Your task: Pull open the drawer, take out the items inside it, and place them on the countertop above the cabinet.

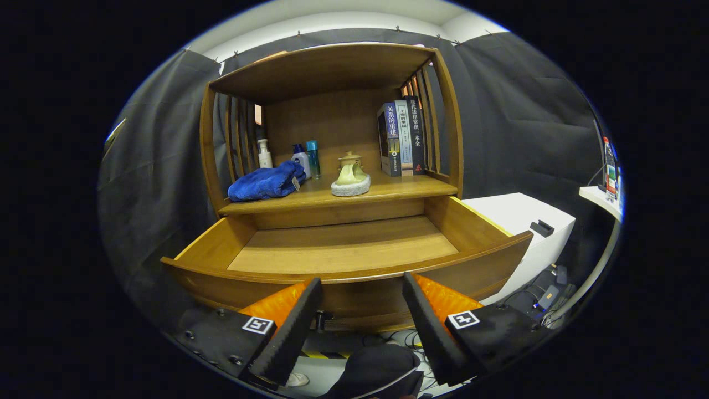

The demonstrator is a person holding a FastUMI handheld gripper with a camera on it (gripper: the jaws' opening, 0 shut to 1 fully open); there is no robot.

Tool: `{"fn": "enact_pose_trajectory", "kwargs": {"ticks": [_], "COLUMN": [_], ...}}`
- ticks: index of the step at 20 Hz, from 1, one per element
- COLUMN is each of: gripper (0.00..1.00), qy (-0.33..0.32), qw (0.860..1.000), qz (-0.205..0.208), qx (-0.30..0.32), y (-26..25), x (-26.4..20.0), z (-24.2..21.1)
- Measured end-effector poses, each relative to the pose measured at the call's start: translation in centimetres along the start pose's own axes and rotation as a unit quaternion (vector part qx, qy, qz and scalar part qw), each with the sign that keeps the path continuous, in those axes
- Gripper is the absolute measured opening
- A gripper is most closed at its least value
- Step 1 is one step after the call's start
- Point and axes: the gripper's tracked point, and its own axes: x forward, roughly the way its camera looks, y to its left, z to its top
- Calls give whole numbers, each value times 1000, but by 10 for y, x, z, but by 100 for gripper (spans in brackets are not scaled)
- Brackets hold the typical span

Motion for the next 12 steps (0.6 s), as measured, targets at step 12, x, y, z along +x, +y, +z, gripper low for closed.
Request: {"fn": "enact_pose_trajectory", "kwargs": {"ticks": [12], "gripper": [99], "qy": [-1], "qw": [1000], "qz": [-1], "qx": [1], "y": [1], "x": [34], "z": [14]}}
